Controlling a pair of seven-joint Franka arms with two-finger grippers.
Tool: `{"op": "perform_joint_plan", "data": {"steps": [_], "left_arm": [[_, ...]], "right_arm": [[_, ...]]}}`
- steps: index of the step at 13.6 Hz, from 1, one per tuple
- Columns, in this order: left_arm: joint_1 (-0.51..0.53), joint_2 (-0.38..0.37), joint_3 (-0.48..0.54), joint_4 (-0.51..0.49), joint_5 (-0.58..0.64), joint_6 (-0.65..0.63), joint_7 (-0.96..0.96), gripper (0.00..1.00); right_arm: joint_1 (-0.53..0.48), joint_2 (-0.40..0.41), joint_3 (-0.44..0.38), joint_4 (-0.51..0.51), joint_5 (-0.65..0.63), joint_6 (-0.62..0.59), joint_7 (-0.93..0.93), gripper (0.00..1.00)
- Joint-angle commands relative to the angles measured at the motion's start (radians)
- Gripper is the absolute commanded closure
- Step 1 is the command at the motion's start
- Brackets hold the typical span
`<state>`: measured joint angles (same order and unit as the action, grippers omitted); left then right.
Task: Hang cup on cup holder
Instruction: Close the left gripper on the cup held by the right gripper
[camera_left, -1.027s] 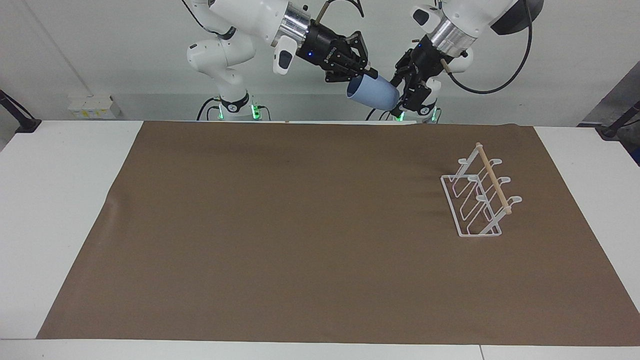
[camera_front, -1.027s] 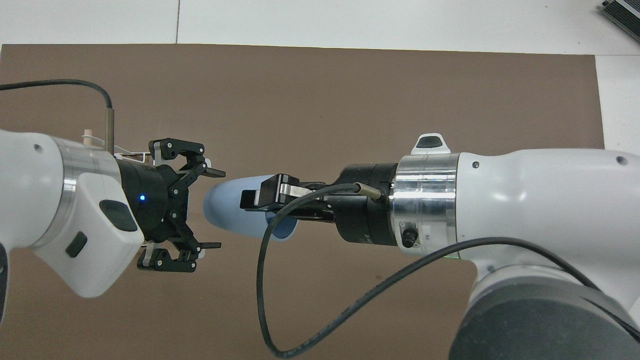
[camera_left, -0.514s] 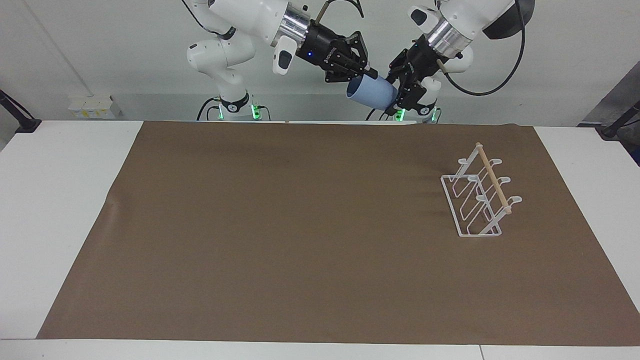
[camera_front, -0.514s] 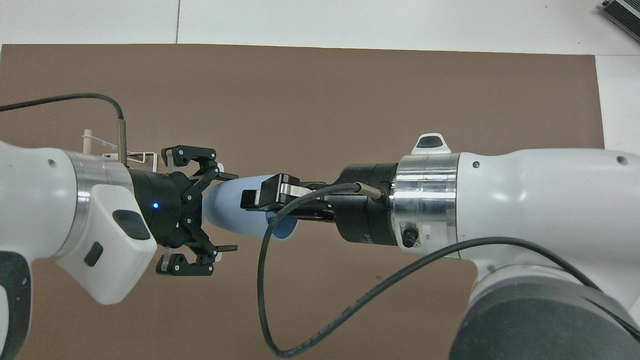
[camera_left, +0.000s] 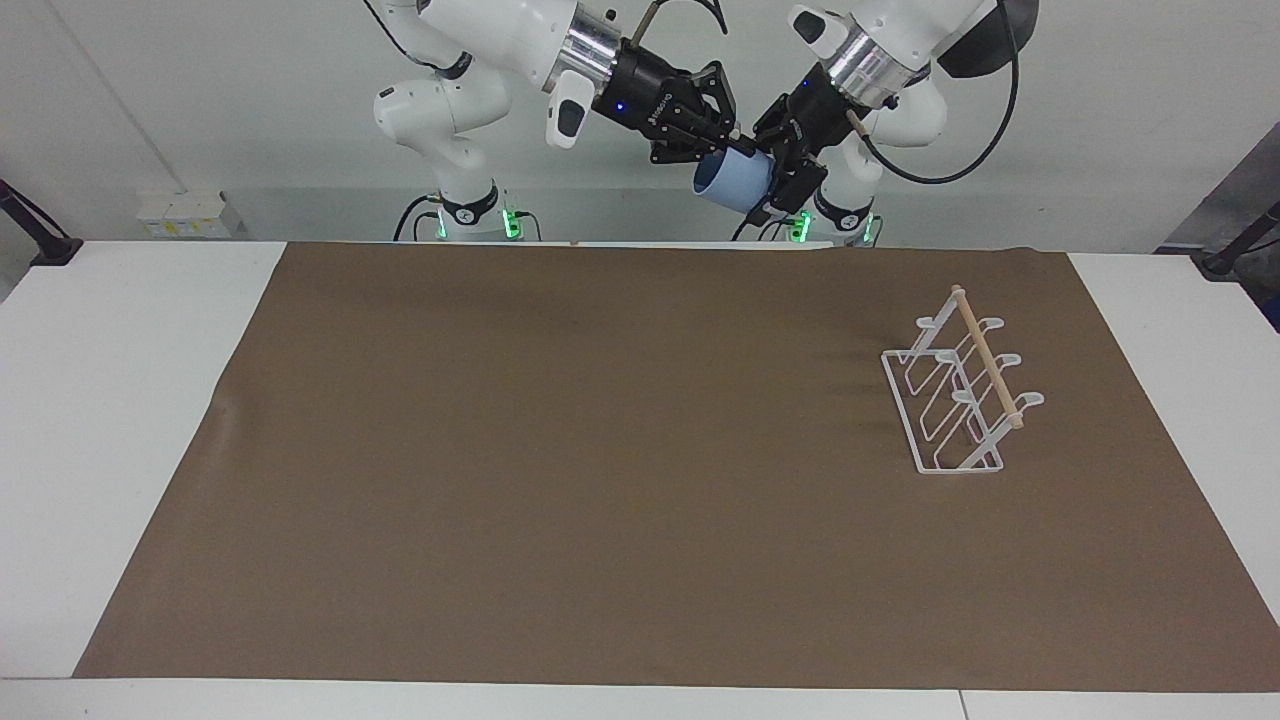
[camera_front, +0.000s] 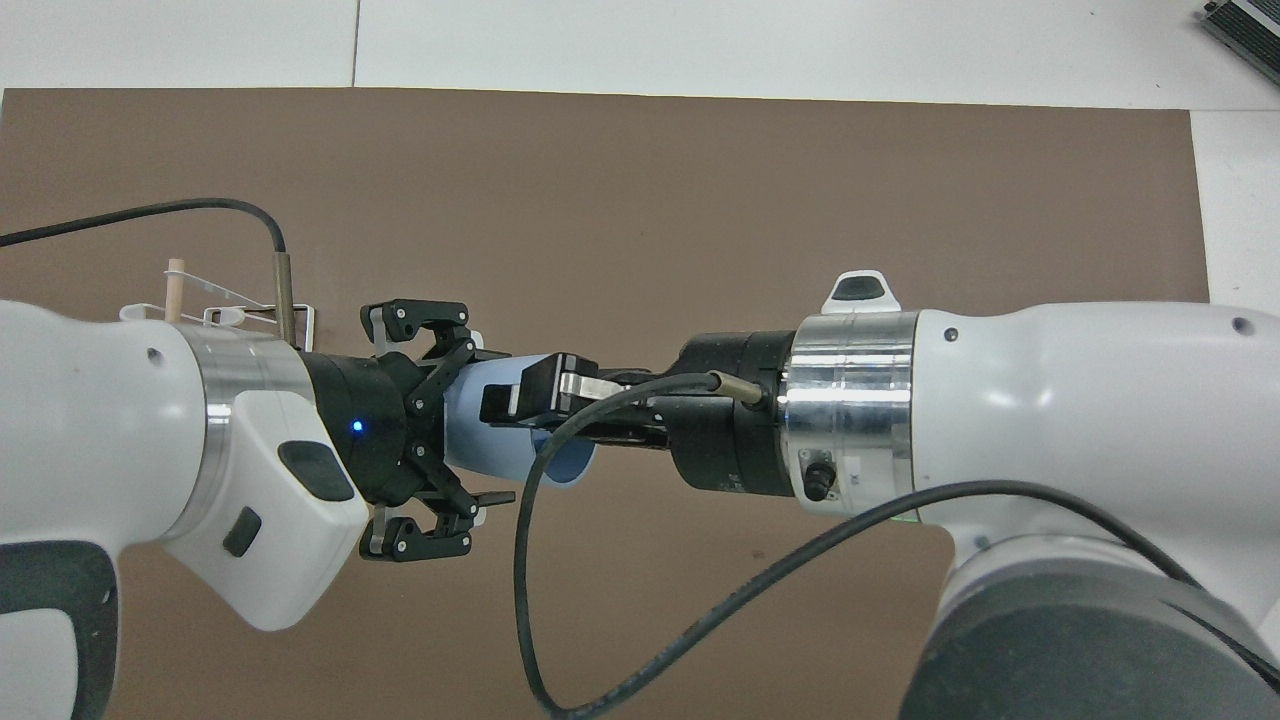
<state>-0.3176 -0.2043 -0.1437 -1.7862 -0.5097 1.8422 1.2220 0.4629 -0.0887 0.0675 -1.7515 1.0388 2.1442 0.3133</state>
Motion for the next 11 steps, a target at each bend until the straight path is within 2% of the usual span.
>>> {"op": "perform_joint_plan", "data": {"steps": [1, 7, 8, 9, 10, 11], "left_arm": [[-0.025, -0.034, 0.007, -0.038, -0.01, 0.008, -0.015, 1.0], [-0.025, -0.035, 0.007, -0.042, -0.006, 0.005, -0.019, 1.0], [-0.025, -0.035, 0.007, -0.042, -0.004, 0.006, -0.019, 1.0], [-0.023, -0.035, 0.007, -0.042, -0.001, 0.006, -0.016, 1.0], [-0.024, -0.035, 0.007, -0.042, 0.0, 0.005, -0.016, 1.0], [-0.025, -0.035, 0.007, -0.042, 0.003, 0.003, -0.016, 1.0]], "right_arm": [[0.0, -0.016, -0.002, -0.019, 0.024, 0.028, 0.004, 1.0], [-0.004, -0.014, -0.002, -0.019, 0.024, 0.028, 0.006, 1.0], [-0.007, -0.013, -0.003, -0.019, 0.024, 0.028, 0.007, 0.79], [-0.009, -0.013, -0.003, -0.019, 0.024, 0.029, 0.007, 0.49], [-0.01, -0.013, -0.003, -0.017, 0.023, 0.031, 0.009, 0.39], [-0.01, -0.011, -0.003, -0.017, 0.021, 0.033, 0.007, 0.34]]}}
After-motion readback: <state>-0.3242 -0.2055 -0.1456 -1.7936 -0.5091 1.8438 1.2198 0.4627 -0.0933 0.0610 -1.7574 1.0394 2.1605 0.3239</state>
